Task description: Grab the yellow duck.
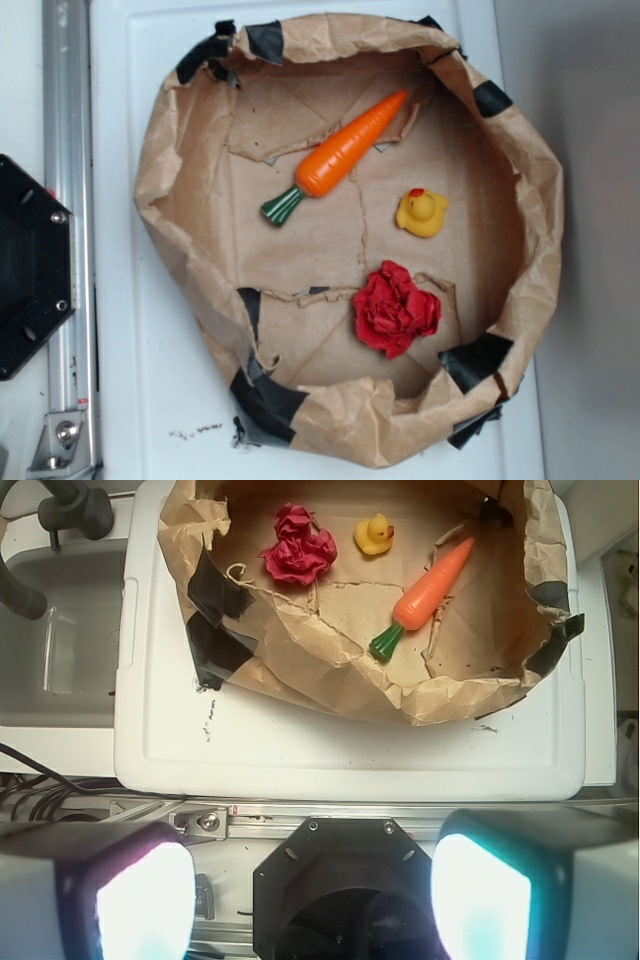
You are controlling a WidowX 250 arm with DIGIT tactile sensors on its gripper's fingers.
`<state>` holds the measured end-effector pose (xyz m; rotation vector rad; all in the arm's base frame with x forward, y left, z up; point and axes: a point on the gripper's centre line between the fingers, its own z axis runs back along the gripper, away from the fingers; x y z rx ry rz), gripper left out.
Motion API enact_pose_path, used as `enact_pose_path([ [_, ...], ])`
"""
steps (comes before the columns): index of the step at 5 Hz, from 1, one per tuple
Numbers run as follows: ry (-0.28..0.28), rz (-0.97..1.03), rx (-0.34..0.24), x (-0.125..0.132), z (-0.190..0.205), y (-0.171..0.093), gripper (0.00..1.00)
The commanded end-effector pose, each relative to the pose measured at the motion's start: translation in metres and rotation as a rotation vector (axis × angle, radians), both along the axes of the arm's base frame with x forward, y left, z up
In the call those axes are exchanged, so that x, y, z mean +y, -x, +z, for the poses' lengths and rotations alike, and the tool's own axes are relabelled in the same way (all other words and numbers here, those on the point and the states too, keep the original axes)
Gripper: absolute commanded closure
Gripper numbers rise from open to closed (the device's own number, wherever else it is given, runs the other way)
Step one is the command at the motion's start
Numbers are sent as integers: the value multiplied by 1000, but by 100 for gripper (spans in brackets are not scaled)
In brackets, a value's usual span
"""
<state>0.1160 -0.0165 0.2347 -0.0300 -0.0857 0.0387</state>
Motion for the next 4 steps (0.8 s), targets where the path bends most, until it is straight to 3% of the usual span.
enact_pose_path([
  [1,0,0,0,0,0,0,0],
  [2,-22,120,-83,15,-17,-37,0],
  [4,-59,182,-113,27,-74,-108,0],
])
